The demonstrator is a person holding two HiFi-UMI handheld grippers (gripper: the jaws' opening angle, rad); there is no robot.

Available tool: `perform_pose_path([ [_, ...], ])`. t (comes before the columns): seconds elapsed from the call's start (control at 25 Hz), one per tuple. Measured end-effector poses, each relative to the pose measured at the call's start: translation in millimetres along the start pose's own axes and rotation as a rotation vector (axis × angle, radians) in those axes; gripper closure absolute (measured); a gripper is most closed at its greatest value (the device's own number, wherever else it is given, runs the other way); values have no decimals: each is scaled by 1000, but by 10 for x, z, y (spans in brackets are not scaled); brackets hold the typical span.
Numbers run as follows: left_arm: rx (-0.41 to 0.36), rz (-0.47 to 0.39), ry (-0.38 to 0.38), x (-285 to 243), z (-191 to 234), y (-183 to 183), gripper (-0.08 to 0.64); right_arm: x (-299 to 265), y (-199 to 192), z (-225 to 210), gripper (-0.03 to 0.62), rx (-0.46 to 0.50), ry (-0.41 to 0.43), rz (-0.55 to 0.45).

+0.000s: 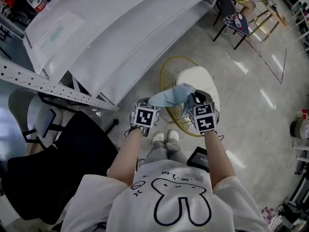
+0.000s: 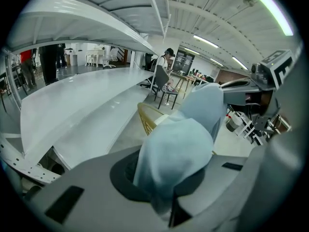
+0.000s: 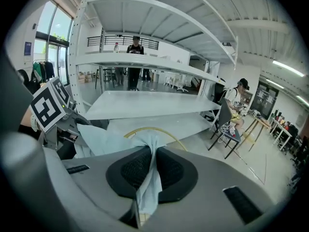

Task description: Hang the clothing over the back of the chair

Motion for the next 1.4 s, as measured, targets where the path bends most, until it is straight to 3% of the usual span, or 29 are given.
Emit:
perform_pose_path([
  [0.2, -19, 42, 0, -200, 12, -41, 471, -162, -129, -122, 557, -38, -1, 64],
  [0.52, -45, 71, -7, -377, 50, -47, 411, -289, -178, -249, 557, -51, 19, 81],
  [0.88, -96, 148, -60, -422, 58, -109, 249, -393, -231, -397, 557, -73, -13, 115],
  [1.08, -110, 182, -70, -368, 57, -148, 195, -535, -344, -457, 557, -72, -25, 159],
  [1.24, -97, 161, -56, -270, 82, -157, 186, -643, -493, -582, 571, -142, -45, 220],
  [1.4, -82, 119, -48, -162, 82, -115, 186, -805, -638, -655, 572, -136, -18, 251],
])
Point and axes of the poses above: the fingertips, and each gripper's own axes: x backward along the fingers, z to its left, y out of its top, the point moved 10 cm from there along x, backward along the fingers, and after that the axes turned 9 degrees about z, right-handed, at the moved point
